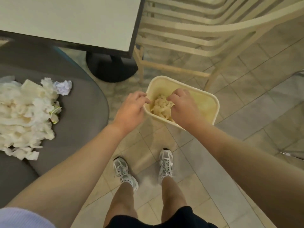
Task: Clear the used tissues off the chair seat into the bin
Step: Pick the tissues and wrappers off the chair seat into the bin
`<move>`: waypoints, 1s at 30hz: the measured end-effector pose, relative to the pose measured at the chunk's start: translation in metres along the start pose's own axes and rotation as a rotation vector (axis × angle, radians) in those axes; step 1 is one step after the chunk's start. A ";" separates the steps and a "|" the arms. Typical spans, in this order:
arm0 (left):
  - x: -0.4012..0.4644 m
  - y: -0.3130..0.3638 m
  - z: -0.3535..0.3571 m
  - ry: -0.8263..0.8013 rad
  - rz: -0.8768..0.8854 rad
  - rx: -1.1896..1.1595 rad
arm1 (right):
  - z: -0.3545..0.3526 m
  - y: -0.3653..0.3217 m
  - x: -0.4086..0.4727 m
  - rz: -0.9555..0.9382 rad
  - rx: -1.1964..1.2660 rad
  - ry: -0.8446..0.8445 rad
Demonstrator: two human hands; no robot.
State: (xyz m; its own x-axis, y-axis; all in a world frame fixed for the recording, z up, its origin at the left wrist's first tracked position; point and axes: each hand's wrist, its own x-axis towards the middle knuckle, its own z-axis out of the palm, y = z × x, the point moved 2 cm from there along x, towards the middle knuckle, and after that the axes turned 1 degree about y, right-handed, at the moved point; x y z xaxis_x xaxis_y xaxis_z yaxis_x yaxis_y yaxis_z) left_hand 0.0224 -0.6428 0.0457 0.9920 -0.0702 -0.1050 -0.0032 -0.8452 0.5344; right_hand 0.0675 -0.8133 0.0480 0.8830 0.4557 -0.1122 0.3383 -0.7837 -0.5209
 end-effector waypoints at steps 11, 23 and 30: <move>-0.077 -0.107 -0.048 0.099 -0.250 0.044 | 0.063 -0.114 0.041 -0.254 -0.028 -0.178; -0.122 -0.250 -0.124 0.105 -0.519 0.260 | 0.154 -0.240 0.123 -0.301 -0.064 -0.363; -0.109 -0.316 -0.127 -0.121 -0.540 0.383 | 0.200 -0.281 0.177 -0.294 -0.129 -0.436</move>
State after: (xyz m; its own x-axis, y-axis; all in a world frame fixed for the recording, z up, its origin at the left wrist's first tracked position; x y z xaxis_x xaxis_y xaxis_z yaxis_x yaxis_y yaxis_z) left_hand -0.0682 -0.3009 -0.0053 0.8460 0.3746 -0.3793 0.4222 -0.9052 0.0477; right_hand 0.0634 -0.4284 0.0047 0.5377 0.7750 -0.3320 0.6121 -0.6296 -0.4785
